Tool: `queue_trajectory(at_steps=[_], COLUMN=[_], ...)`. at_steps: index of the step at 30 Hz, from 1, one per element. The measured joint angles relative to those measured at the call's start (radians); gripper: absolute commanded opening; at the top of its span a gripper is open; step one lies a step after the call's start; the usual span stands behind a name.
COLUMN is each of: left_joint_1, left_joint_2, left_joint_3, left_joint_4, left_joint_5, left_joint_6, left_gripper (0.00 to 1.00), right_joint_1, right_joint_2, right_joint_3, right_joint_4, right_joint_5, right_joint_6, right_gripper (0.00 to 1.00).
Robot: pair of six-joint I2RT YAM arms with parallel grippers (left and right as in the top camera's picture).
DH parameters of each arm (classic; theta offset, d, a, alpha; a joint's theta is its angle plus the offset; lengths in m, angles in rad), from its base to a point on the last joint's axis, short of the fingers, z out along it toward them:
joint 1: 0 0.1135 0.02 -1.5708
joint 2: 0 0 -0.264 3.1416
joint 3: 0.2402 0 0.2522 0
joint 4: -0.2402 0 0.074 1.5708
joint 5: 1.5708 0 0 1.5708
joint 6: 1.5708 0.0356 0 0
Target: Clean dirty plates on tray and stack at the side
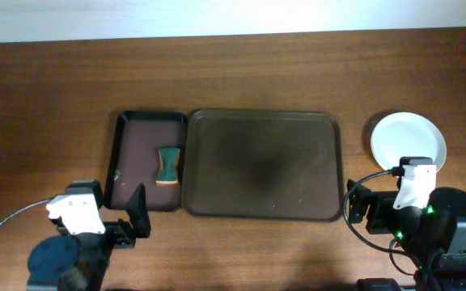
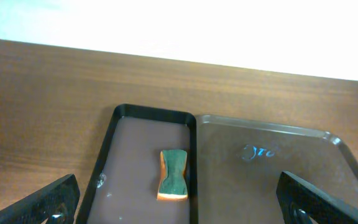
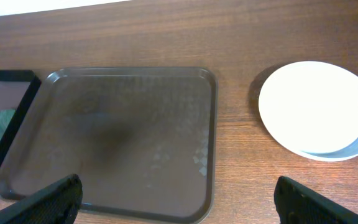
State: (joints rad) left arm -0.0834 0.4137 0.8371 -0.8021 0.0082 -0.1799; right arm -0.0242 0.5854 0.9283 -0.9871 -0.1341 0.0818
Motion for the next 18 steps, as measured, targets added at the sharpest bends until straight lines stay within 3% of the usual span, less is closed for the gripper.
queue_trajectory(at_steps=[15, 18], left_joint_1=[0.000, 0.000], left_joint_2=[-0.027, -0.027], left_joint_3=[-0.002, -0.002], left_joint_4=[-0.002, -0.003], left_joint_5=[0.000, 0.000], left_joint_6=[0.000, 0.000], left_gripper=[1.00, 1.00], right_joint_1=[0.000, 0.003], right_joint_2=[-0.010, -0.069], right_joint_3=[-0.001, -0.044], right_joint_4=[-0.005, 0.075], right_joint_5=[0.014, 0.019], right_joint_6=[-0.004, -0.004], right_gripper=[0.99, 0.99])
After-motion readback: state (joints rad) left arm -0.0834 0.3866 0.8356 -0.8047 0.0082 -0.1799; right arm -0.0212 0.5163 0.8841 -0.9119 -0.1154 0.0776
